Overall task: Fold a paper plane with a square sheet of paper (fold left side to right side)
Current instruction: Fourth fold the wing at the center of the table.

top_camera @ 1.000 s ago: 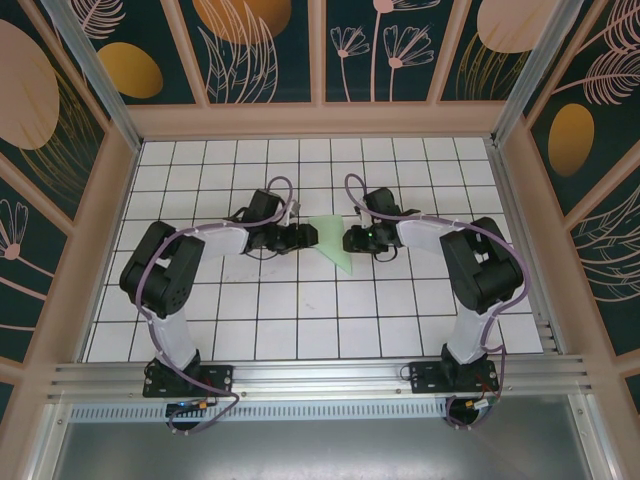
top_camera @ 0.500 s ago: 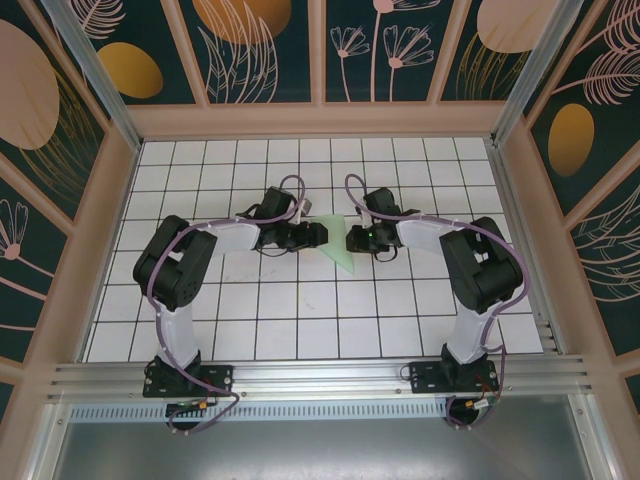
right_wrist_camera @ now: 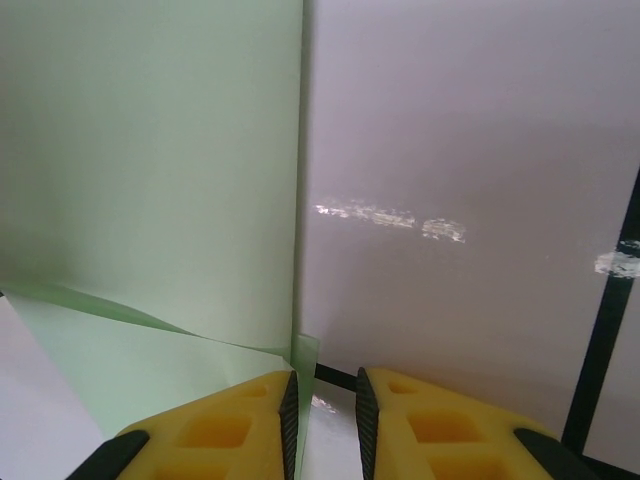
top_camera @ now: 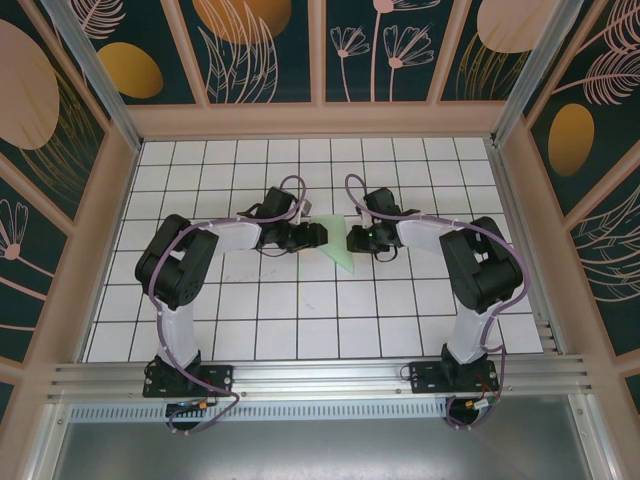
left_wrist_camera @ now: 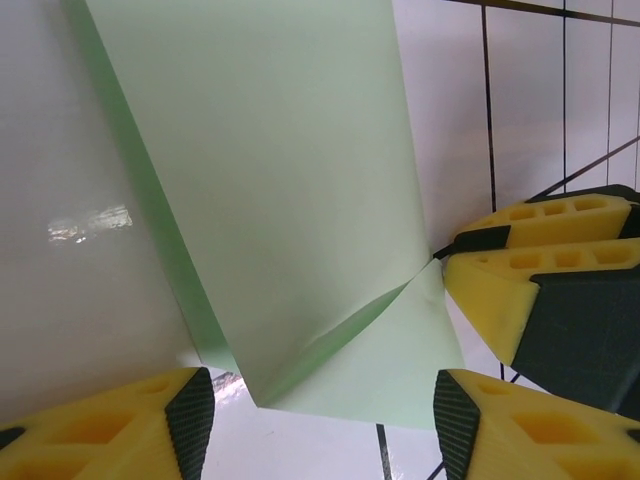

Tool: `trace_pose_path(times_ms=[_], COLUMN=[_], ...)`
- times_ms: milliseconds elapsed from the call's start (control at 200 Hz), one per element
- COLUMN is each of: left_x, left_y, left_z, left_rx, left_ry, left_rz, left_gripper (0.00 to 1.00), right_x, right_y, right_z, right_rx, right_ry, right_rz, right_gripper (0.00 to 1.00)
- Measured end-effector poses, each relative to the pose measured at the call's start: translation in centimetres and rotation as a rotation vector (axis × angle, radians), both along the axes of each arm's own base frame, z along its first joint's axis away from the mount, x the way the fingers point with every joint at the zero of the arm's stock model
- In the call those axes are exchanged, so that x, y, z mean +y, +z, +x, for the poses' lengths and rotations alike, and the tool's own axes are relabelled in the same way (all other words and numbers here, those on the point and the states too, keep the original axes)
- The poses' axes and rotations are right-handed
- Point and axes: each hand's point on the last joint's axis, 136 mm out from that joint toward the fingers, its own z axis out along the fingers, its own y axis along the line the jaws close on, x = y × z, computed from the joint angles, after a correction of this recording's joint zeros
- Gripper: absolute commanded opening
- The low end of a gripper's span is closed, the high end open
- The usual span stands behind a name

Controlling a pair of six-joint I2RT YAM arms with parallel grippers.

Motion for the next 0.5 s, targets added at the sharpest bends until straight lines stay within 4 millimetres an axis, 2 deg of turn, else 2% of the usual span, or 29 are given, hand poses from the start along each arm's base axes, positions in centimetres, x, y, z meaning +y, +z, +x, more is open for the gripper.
trace_pose_path(times_ms=[145,330,405,500], left_x=[-0.6,-0.9,-0.9,-0.9], left_y=[-0.1,0.0,0.0,0.0], left_z=[0.4,0.4,0.5,0.5], left_rx=[0.003,0.004,0.008,0.009], left_ry=[-0.001,-0.001,0.004,0.005], left_rz=[-0.004,-0.007,-0.009,-0.009], left_gripper=[0.5,0.32,0.3,0.28], right_x=[0.0,0.3,-0.2,-0.9], right_y=[0.0,0.4,0.9,2.2], right_z=[0.0,-0.1,-0.2,-0.2], right_rx=[0.0,-0.023,-0.048,-0.095], right_ry=[0.0,0.021,0.016,0.004], right_rz=[0.0,0.009,-0.003,-0.017], right_gripper=[0.28,0.51,0.59,0.64])
